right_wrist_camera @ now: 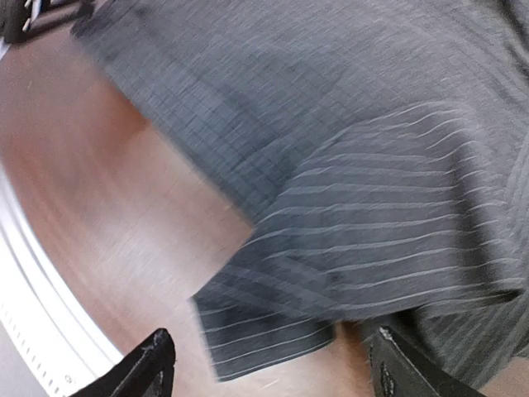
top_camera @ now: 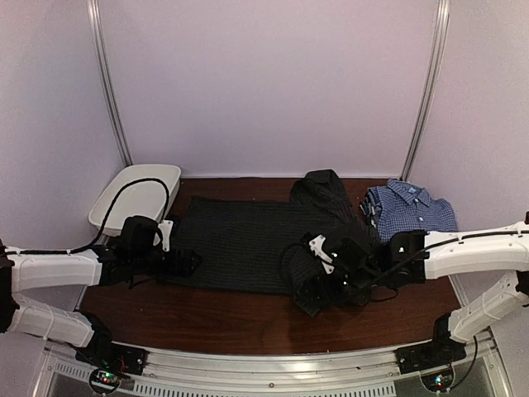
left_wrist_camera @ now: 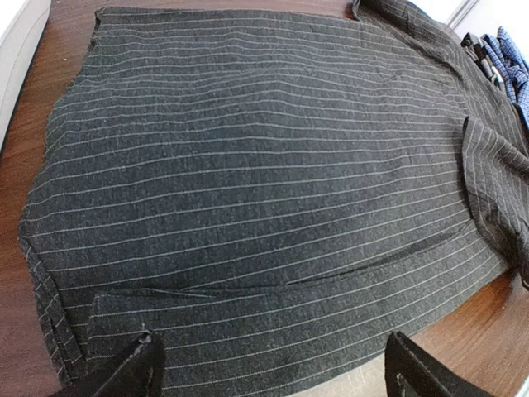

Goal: Fold and stack the long sleeve shirts
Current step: Pick up the sleeve from the corner of the board.

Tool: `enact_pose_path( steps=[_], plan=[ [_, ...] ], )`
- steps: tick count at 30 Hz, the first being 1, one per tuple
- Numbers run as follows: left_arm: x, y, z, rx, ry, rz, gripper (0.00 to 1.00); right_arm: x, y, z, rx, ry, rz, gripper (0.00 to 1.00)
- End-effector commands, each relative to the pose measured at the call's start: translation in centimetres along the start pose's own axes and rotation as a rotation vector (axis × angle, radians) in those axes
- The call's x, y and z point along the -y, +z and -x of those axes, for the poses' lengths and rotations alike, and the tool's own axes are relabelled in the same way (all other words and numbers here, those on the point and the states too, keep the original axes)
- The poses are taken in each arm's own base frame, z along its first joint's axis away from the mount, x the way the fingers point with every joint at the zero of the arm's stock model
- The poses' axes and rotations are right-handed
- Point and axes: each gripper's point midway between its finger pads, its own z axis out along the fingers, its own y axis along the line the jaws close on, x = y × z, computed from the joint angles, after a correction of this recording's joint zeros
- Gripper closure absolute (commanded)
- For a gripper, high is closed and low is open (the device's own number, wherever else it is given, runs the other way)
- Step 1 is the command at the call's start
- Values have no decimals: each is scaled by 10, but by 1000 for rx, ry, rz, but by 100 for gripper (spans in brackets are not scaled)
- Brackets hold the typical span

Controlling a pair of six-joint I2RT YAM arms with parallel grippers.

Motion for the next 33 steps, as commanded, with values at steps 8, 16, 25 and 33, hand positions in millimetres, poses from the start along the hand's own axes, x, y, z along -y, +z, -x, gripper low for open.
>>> enact_pose_path(
  steps=[8,16,25,33],
  plan=[
    [2,-2,14,55,-8,-6,6,-43,44,-51,-108,-23,-73,18],
    [0,-5,16,65,-5,4,6,-31,57,-41,-122,-79,-220,54],
    [0,0,17,68,34,4,6,17,5,16,23,53,-302,100],
    [15,5,36,101,70,-60,5,75,-92,106,355,280,-121,100]
  ],
)
